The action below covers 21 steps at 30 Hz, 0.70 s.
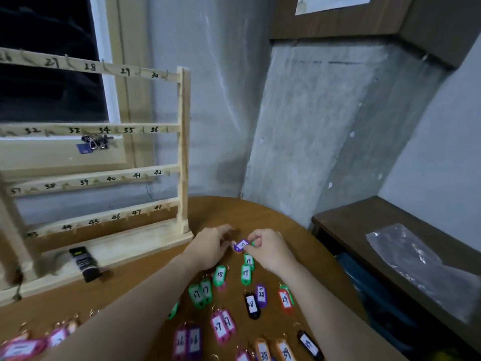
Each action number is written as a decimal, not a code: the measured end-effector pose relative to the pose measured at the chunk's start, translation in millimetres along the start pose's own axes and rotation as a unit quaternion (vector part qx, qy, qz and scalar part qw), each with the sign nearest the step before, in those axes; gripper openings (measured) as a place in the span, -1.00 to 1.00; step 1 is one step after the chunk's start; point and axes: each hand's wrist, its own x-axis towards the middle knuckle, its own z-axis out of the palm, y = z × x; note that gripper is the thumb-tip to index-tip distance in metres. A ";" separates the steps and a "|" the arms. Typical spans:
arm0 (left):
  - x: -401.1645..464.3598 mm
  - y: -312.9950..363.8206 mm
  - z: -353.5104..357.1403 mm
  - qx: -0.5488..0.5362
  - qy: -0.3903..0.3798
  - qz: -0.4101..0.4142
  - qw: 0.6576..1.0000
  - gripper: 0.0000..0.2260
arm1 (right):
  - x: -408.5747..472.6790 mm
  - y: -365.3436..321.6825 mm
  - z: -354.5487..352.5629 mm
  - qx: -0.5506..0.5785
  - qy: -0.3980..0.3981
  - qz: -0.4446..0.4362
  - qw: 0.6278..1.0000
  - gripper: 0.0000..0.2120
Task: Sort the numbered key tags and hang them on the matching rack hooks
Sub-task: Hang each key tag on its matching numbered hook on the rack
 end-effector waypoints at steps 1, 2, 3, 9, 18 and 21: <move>1.9 -3.2 1.2 0.005 -0.002 0.005 1.000 -0.66 | 3.0 0.2 0.8 -0.024 -0.015 -0.005 1.000 -0.75; 2.8 -5.0 1.8 0.009 -0.004 0.006 1.000 -0.66 | 5.0 -0.4 0.9 -0.045 -0.026 -0.010 0.999 -0.69; 3.6 -7.0 2.9 0.007 -0.004 0.006 1.000 -0.68 | 7.3 -0.1 1.4 -0.061 -0.034 -0.014 0.997 -0.65; 8.4 -16.9 9.1 -0.025 0.015 -0.010 1.000 -0.82 | 15.5 -5.5 0.4 -0.115 -0.059 -0.035 0.991 -0.52; 9.8 -18.9 9.3 -0.034 0.023 -0.012 0.999 -0.85 | 18.0 -20.3 -2.2 -0.163 -0.079 -0.080 0.980 -0.82; 10.2 -17.1 4.5 -0.032 0.012 -0.037 0.999 -0.85 | 22.6 -20.2 -1.2 -0.154 -0.079 -0.073 0.982 -0.90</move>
